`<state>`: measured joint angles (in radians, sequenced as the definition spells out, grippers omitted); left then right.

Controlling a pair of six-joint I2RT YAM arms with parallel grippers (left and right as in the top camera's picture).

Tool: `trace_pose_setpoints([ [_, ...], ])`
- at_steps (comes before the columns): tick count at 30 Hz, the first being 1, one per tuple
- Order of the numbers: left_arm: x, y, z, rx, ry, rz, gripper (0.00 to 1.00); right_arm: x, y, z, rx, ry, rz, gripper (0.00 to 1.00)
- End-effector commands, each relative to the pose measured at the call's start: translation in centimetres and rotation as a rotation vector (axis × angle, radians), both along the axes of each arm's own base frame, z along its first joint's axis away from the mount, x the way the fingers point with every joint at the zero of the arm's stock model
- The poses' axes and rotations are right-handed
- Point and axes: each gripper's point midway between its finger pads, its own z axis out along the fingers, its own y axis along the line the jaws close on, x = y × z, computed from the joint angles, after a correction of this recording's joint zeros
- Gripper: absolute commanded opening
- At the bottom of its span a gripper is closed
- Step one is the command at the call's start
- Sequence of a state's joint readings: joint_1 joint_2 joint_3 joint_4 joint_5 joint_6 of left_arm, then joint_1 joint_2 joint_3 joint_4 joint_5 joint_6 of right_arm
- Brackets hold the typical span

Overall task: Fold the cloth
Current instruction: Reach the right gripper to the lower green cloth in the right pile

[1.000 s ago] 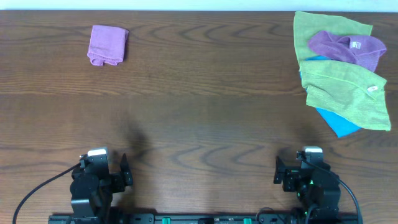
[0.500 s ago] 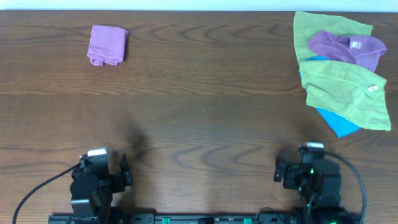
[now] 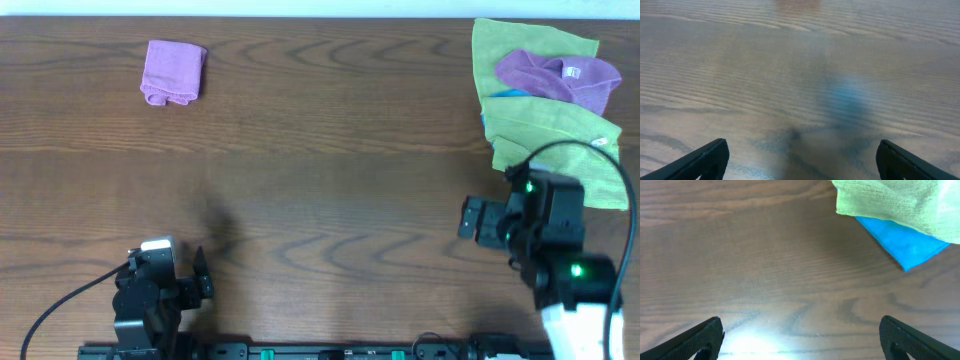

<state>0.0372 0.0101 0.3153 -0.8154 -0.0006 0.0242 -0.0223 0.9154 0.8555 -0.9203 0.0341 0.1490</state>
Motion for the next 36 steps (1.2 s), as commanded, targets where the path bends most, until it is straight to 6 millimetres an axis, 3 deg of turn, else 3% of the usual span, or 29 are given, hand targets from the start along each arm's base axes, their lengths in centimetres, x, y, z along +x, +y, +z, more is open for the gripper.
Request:
trace_pose_setpoints([
  [1,0.0,0.1,-0.2,0.01,0.002,-0.002,0.95,1.9,-0.6,1.8,-0.021,-0.01,-0.017,0.99],
  [8,0.0,0.1,-0.2,0.01,0.002,-0.002,0.95,4.4,-1.7,2.9,-0.066,0.005,-0.047,0.99],
  [17,0.0,0.1,-0.2,0.01,0.002,-0.002,0.95,6.7,-4.9,2.6,-0.114,0.003,-0.159,0.99],
  [25,0.0,0.1,-0.2,0.01,0.002,-0.002,0.95,9.3,-7.9,0.2,-0.139,0.024,-0.234,0.99],
  [31,0.0,0.1,-0.2,0.01,0.002,-0.002,0.95,12.5,-8.9,-1.7,-0.169,0.0,-0.222,0.99],
  [36,0.0,0.1,-0.2,0.01,0.003,-0.002,0.95,13.6,-9.0,-4.3,-0.183,0.05,-0.175,0.99],
])
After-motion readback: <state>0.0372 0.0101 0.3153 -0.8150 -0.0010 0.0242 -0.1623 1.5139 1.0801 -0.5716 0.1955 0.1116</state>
